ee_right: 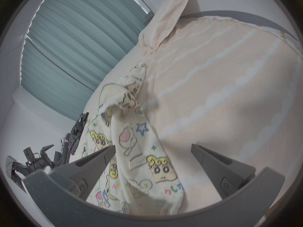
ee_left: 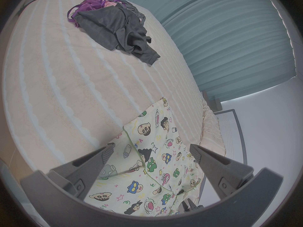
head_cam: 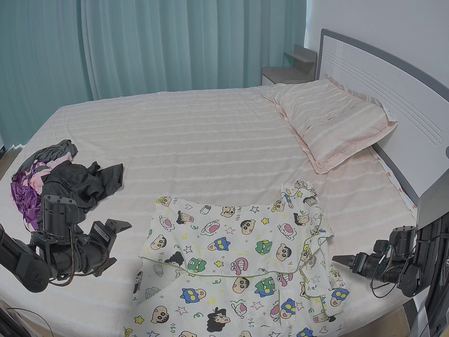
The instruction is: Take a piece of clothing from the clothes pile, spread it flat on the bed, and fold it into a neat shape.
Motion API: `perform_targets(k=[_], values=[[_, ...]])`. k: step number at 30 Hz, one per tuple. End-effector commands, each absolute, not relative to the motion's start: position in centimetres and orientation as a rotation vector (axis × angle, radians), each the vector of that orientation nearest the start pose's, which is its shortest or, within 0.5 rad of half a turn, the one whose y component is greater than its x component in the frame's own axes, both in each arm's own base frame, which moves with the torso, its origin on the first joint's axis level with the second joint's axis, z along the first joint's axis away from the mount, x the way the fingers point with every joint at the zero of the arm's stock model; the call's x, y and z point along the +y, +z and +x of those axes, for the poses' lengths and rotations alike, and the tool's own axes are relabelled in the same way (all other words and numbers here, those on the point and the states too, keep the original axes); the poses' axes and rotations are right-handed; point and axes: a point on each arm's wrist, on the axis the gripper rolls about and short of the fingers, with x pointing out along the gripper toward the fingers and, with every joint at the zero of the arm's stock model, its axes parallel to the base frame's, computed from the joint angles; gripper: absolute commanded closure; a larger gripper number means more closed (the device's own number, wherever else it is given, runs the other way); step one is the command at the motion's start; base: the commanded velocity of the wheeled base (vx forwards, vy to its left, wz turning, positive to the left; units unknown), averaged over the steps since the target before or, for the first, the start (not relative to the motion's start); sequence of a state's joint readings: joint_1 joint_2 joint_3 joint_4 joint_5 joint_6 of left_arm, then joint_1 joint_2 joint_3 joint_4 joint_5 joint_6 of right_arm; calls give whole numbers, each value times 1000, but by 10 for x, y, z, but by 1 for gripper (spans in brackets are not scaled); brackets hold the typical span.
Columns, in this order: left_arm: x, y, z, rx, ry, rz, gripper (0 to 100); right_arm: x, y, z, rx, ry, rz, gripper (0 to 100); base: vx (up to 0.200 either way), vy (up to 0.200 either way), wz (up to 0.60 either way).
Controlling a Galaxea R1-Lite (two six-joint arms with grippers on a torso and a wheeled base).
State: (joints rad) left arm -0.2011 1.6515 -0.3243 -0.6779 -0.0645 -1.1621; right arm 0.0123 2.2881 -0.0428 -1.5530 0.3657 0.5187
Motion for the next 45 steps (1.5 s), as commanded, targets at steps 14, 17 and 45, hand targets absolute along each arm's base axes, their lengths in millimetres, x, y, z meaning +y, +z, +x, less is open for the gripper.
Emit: perform_targets(k=[14,17,45], values=[[-46,85,215,724,150,-1066,0,26,-31,214,865,228,639,0,0,0,0],[-45,84,215,727,156,-1069,0,25,-34,213,880,216,644,0,0,0,0],[-43,85,216,716,164,-1072,0,27,-46,215,862,84,457,0,0,0,0]])
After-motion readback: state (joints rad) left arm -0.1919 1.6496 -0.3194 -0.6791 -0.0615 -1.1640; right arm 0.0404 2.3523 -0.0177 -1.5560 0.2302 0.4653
